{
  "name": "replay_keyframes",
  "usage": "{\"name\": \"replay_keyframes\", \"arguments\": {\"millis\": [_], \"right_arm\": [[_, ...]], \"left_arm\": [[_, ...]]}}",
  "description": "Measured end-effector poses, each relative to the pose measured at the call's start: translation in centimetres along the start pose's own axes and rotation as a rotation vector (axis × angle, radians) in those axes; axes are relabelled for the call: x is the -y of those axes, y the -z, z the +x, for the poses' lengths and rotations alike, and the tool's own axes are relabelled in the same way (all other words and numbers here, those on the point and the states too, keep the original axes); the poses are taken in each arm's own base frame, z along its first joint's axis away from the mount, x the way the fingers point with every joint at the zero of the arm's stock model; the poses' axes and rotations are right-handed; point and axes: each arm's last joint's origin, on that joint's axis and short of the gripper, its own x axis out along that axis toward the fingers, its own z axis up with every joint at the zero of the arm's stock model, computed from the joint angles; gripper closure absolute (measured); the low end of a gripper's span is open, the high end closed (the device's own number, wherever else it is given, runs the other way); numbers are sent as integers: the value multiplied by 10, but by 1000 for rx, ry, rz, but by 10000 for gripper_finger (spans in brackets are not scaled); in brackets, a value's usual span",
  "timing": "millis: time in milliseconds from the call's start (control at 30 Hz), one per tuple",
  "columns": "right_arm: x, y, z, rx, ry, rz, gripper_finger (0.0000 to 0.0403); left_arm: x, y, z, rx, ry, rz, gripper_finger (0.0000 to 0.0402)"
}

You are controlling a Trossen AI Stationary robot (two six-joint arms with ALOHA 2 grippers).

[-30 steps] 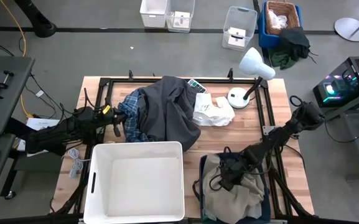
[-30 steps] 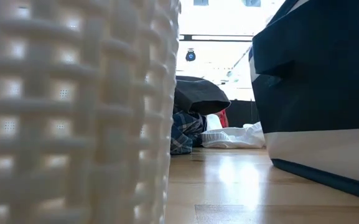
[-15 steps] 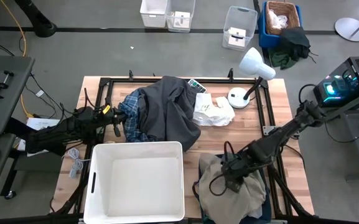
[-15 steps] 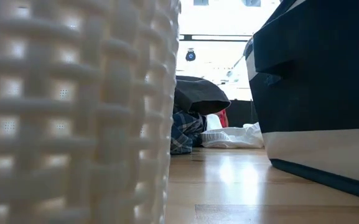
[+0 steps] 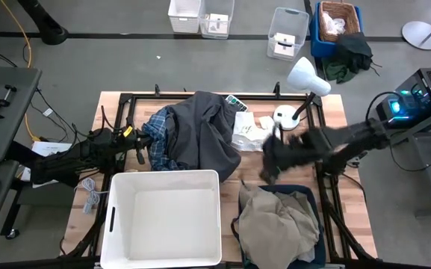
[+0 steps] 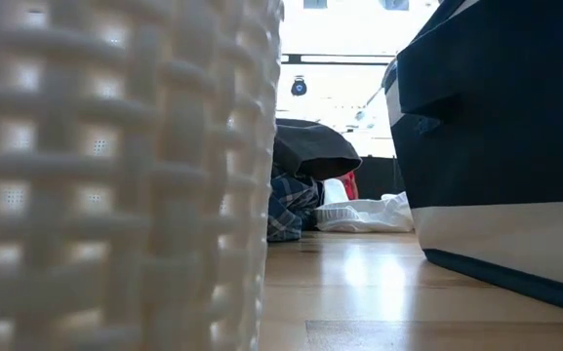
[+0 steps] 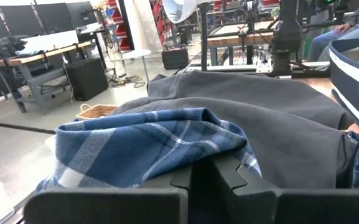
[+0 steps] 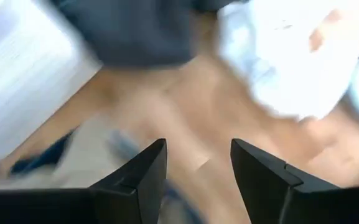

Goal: Sort clothes
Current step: Put the white boxers into the blue laundry organizer

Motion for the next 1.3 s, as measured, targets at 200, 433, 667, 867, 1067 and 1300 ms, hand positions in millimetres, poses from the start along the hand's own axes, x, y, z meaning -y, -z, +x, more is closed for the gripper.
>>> {"name": "replay_keyframes", "arguments": {"millis": [200, 433, 667, 867, 1067, 1300], "right_arm": [[66, -52, 67, -62, 93, 40, 226], [144, -44, 161, -212, 40, 402, 226], [161, -26, 192, -202, 61, 508, 226], [165, -7, 211, -206, 93, 572, 226], [170, 16, 231, -224, 92, 637, 226], [161, 36, 235, -287, 130, 527, 327]], "left_arm": [[0, 0, 0, 0, 0, 0, 387], [0, 0, 0, 0, 0, 0, 387], [0, 0, 0, 0, 0, 0, 387], [0, 0, 0, 0, 0, 0, 387], [0, 0, 0, 0, 0, 0, 387], [0, 0, 0, -1, 0, 0, 387]]}}
